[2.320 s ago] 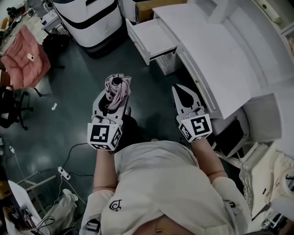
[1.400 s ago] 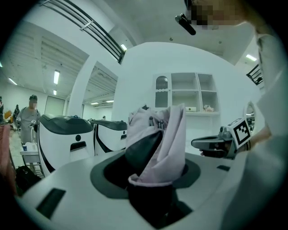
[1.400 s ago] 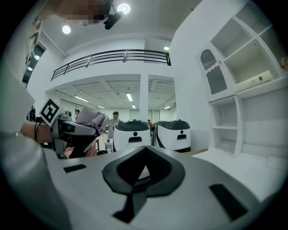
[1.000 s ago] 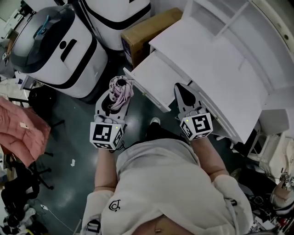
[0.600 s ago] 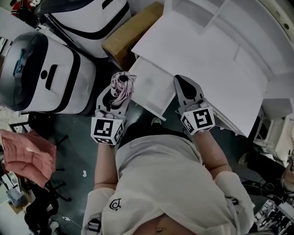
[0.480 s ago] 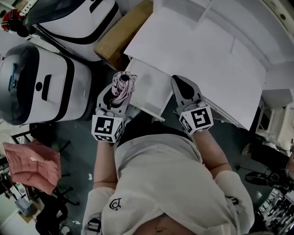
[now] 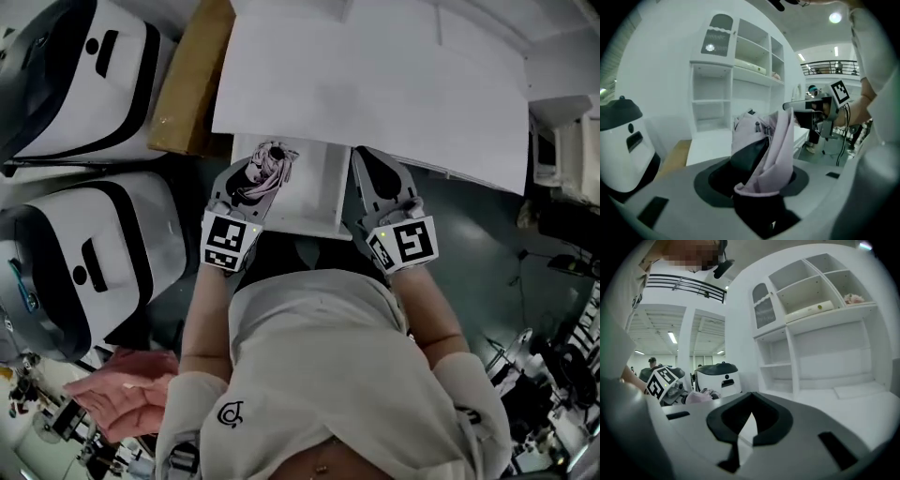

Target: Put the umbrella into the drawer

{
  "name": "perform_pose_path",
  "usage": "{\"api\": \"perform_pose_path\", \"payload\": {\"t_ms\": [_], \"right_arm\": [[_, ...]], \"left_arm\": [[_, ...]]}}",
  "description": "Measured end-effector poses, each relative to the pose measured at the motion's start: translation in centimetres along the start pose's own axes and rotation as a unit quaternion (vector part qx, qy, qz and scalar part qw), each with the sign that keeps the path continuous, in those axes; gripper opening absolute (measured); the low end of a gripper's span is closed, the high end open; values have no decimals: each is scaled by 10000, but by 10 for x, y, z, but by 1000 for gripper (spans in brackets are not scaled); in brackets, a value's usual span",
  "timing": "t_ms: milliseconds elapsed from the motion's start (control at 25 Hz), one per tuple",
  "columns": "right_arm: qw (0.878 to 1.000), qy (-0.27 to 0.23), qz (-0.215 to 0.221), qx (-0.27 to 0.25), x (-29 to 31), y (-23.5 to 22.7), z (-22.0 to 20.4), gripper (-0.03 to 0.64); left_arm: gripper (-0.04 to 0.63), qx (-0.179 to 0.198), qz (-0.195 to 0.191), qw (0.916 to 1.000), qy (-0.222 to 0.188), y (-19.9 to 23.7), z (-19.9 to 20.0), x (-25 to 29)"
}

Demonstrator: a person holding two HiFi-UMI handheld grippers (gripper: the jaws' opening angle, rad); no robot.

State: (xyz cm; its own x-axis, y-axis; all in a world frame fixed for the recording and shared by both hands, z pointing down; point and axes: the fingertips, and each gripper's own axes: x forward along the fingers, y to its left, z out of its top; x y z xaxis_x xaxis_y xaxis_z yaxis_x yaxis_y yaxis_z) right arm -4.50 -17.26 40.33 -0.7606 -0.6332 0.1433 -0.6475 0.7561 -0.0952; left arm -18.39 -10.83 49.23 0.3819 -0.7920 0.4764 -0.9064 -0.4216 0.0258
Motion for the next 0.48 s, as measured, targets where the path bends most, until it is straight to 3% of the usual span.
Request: {"api": "perform_pose_path", "payload": {"t_ms": [200,480], "right_arm": [[9974,207,-675,160,-2,-3,-31,6],[9888,514,-1376,246,-10,-8,-76,6]], "left_arm": [[229,316,-1134,9921,432,-8,-38,37],[229,678,-2229,9660,1123,-26,-106,91]]}}
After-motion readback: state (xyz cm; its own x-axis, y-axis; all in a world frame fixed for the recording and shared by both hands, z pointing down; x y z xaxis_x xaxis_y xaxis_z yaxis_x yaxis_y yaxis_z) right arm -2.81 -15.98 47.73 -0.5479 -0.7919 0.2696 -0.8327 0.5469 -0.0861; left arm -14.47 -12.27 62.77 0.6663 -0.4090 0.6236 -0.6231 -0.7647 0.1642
